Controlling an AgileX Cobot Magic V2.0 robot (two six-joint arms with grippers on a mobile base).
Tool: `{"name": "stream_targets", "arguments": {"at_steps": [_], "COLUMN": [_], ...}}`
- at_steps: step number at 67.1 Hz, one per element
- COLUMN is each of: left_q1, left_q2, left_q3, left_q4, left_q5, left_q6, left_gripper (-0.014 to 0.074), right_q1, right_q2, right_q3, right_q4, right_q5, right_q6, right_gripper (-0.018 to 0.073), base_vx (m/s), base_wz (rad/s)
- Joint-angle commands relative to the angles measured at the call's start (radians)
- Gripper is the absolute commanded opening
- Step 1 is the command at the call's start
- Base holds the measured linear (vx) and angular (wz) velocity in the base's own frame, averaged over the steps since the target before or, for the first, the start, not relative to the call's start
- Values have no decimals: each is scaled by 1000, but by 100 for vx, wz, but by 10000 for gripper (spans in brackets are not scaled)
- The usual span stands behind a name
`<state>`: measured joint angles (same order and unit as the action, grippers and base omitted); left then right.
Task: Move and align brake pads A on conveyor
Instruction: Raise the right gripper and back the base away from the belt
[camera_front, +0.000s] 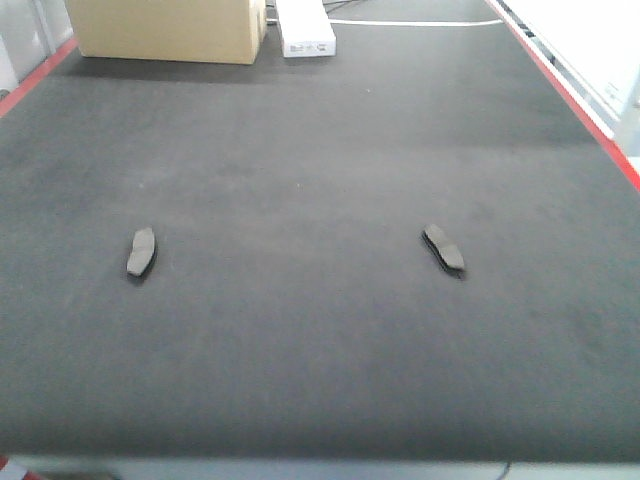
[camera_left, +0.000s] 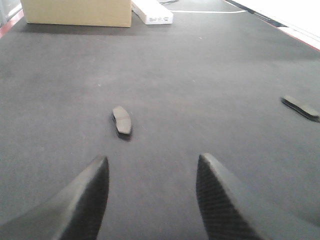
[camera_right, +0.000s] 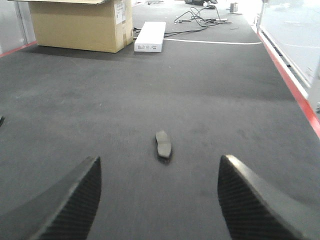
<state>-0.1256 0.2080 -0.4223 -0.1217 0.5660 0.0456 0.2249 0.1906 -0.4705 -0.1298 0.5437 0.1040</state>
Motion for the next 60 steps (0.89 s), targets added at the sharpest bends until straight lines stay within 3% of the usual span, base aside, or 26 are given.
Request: {"name": "stream_targets", "arguments": {"at_steps": [1,60], "left_q1": [-5,-5], "left_q2": [13,13], "left_q3": [-22,-22], "left_q4": [-11,-11], "left_q5": [-73,-73], "left_q6": [-3,-3], "left_gripper": [372,372], "right_q1": [-4,-4], "right_q2": [14,14], "right_q3": [-23,-23], "right_q4": [-15,-15], "right_q5": [-79,-79], "right_q6": [-5,-5], "right_gripper": [484,484], "base_vx": [-38,-40], "base_wz": [-9,3]}}
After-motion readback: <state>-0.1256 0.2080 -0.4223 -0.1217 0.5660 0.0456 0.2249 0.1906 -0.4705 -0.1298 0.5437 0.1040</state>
